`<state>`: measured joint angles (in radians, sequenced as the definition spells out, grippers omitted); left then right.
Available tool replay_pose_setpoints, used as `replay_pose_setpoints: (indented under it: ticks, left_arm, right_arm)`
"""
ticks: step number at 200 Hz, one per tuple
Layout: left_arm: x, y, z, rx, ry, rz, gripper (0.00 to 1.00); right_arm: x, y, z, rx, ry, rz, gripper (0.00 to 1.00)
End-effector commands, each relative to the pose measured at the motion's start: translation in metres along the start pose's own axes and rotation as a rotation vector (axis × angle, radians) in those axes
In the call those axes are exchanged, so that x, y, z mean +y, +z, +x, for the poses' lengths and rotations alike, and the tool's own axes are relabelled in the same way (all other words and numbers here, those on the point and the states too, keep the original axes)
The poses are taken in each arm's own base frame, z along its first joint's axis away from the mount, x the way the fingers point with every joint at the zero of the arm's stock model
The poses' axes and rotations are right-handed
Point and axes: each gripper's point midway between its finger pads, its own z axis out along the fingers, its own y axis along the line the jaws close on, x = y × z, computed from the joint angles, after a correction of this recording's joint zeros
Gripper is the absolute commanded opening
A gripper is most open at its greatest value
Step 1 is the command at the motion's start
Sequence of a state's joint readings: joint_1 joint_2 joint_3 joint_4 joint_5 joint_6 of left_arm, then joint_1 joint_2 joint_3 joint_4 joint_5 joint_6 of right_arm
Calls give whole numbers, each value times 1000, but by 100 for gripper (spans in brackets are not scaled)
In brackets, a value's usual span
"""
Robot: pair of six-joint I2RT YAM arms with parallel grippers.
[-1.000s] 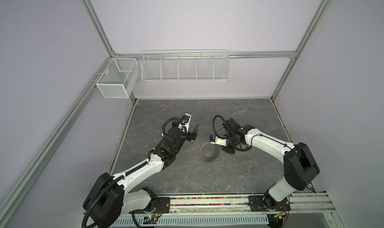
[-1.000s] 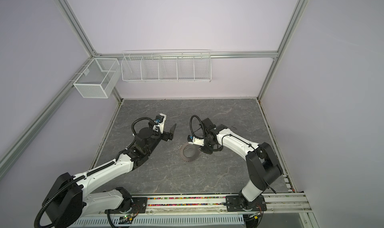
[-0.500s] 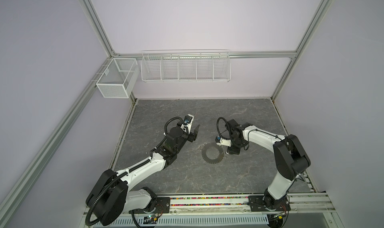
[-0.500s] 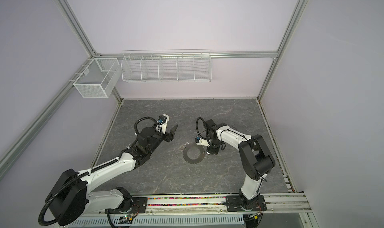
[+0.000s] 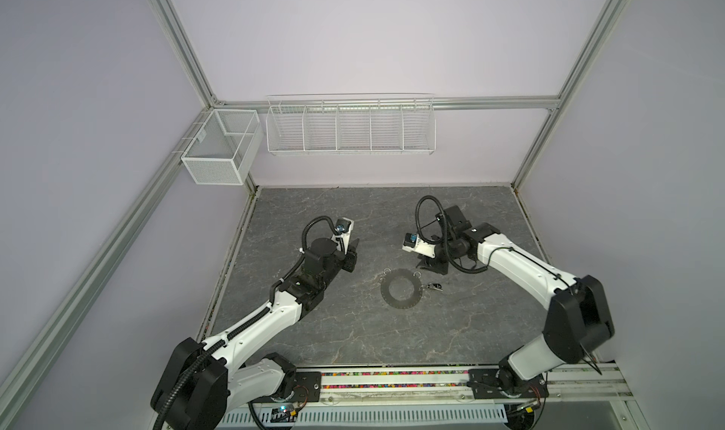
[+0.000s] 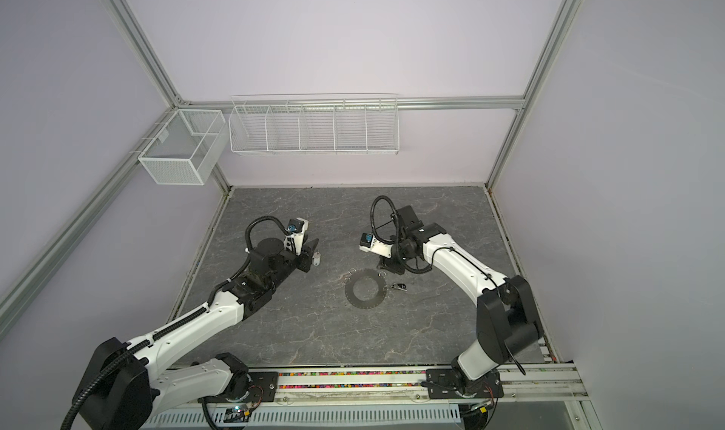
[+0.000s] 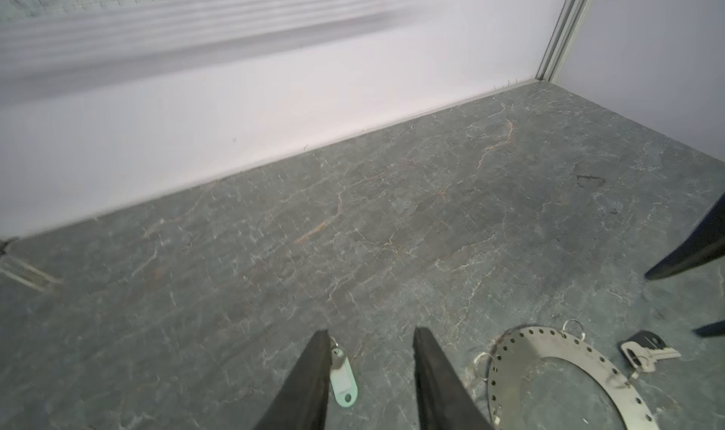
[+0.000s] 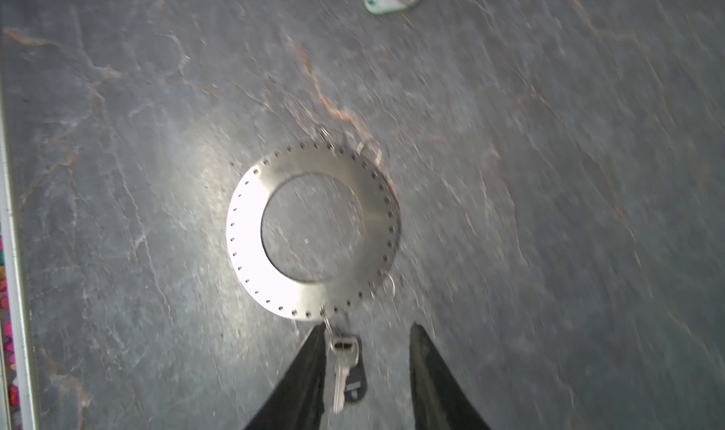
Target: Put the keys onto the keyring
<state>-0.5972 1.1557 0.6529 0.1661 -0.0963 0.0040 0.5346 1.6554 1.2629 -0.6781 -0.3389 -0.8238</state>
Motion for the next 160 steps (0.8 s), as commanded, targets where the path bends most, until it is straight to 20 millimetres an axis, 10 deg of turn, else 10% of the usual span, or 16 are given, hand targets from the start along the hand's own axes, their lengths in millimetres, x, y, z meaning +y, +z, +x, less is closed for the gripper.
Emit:
replay_pose_setpoints:
  ticks: [1, 60, 160]
  left_arm:
    - [1, -1, 3, 30, -124, 40, 35]
    - [8, -4, 3, 26, -172, 44, 35]
    - [8, -4, 6, 28, -151, 45, 35]
  right_arm:
    - [16, 37, -25, -47, -104, -146, 33]
    - [29, 92, -29, 23, -181, -262, 33]
    - [34, 121, -18, 110, -215, -198, 32]
